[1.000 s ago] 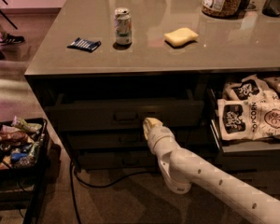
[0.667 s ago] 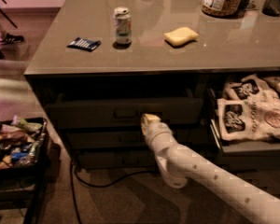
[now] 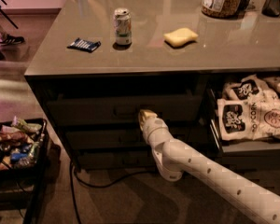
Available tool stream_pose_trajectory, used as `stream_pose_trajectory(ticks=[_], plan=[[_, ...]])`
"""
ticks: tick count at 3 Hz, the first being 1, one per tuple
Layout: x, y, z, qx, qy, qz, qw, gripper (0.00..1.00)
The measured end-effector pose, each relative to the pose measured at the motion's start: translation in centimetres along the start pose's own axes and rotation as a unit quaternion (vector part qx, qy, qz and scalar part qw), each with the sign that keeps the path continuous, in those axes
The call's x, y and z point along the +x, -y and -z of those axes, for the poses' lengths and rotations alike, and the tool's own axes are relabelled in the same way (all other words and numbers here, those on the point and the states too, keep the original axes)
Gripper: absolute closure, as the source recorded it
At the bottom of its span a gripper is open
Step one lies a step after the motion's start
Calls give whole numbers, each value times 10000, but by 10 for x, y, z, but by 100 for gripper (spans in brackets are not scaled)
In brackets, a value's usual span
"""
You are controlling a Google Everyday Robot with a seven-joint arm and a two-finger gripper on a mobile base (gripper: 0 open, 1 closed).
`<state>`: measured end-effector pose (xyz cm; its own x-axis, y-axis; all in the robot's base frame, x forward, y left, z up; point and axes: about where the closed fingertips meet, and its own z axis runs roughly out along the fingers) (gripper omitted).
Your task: Close top drawer
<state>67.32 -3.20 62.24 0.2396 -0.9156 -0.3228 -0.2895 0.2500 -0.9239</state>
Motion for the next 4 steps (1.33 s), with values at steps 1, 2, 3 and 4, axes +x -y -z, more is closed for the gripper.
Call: stream_pose_trajectory(ticks=[1, 2, 3, 4], plan=[[0, 0, 1, 0, 0, 0, 10000, 100], [-3, 7, -23, 99, 51, 63, 9999, 100], [-4, 7, -21, 101, 52, 65, 9999, 100], [-5, 7, -22, 115, 65, 73, 9999, 100]])
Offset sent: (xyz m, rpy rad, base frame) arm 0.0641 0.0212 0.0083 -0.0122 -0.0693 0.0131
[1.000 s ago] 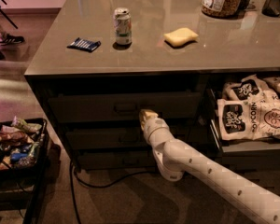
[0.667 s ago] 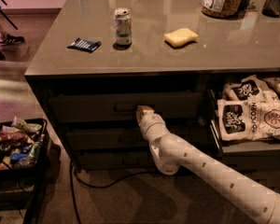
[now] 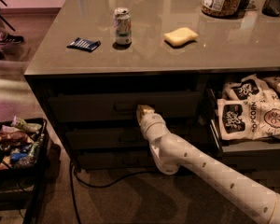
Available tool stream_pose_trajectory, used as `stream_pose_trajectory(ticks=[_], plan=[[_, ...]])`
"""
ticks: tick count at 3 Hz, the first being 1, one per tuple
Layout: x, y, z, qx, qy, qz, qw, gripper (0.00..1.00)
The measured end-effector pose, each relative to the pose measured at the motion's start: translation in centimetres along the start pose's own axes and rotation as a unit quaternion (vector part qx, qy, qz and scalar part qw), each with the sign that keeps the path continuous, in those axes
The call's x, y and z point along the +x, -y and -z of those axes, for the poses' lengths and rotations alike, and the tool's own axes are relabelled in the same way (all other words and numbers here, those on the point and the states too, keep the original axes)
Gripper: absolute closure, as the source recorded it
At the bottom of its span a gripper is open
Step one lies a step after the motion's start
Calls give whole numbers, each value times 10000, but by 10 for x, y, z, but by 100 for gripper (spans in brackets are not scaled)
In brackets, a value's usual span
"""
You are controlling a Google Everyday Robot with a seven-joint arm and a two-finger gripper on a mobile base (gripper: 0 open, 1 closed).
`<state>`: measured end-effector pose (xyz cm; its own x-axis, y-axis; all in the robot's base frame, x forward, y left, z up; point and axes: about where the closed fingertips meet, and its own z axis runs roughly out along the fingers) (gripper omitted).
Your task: Close top drawer
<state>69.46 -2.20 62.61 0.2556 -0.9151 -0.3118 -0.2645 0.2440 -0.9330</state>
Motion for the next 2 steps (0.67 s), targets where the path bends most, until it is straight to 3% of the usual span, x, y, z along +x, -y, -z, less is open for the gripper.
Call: stream_pose_trajectory(ticks=[2], plan=[[-4, -2, 1, -42, 60, 29, 10000, 100]])
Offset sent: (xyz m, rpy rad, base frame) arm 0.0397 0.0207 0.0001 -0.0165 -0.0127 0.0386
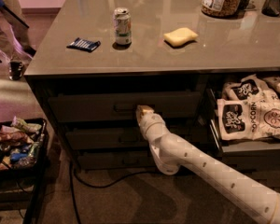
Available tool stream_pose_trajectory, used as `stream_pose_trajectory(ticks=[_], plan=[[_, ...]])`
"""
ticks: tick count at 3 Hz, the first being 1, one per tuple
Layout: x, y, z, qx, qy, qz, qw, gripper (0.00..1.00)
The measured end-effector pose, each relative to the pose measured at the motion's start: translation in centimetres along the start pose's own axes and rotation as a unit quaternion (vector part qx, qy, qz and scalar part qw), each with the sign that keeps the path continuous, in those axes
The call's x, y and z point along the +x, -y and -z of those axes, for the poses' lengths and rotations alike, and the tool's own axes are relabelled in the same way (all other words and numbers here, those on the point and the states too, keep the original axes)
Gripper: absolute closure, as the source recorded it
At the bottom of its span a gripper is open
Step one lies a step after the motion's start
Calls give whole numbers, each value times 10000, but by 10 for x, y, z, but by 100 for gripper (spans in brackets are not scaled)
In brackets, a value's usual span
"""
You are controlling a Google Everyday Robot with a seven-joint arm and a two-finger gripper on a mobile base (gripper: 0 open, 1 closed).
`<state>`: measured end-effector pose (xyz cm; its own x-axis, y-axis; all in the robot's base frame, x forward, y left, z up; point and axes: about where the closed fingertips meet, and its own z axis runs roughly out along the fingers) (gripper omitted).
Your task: Close top drawer
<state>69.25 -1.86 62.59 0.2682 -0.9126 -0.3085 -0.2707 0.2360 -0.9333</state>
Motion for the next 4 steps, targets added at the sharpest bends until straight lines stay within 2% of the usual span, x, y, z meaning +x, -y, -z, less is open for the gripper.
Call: stream_pose_trajectory(ticks=[2, 3, 4], plan=[[-12, -1, 34, -200, 269, -62, 9994, 100], [-22, -2, 64, -337, 554, -199, 9977, 100], [4, 0, 89, -459, 742, -756, 9933, 100]])
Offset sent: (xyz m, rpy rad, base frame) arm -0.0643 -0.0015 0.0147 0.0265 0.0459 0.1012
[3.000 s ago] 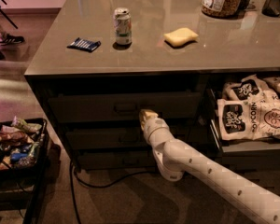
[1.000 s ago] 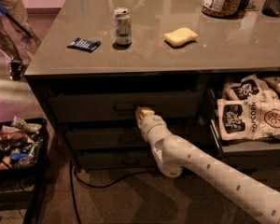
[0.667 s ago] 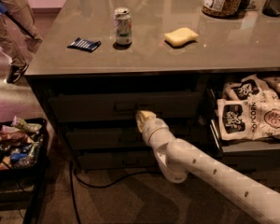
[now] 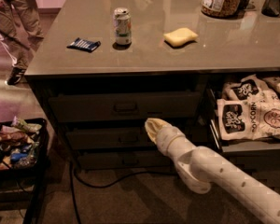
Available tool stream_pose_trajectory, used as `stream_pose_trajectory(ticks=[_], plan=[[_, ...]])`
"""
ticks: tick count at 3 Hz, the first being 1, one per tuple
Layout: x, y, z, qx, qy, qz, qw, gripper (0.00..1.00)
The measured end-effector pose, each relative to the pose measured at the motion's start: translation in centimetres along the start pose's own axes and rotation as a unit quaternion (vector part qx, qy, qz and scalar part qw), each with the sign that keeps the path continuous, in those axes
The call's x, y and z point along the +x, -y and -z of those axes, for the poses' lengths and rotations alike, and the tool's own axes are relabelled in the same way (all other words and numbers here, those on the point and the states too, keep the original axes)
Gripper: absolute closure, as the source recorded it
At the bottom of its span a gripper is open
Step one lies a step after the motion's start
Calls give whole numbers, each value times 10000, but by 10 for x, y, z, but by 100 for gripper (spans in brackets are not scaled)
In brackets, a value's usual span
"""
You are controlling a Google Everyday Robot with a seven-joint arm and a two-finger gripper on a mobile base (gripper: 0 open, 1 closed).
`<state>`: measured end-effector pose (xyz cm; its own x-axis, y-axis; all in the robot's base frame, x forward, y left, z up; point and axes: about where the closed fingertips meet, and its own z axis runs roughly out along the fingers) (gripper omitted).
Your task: Close top drawer
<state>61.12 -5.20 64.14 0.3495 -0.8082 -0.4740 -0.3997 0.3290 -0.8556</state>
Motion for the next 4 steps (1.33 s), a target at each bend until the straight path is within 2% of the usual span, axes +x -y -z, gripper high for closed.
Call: stream_pose_trajectory(ticks=[1, 2, 3, 4], plan=[[18, 15, 41, -43, 215, -438, 9988, 100], [11, 38, 93, 76, 356, -466, 9983, 100], [-19, 68, 127, 355, 412, -54, 9985, 100], [-57, 101, 140, 579, 472, 441, 9962, 100]])
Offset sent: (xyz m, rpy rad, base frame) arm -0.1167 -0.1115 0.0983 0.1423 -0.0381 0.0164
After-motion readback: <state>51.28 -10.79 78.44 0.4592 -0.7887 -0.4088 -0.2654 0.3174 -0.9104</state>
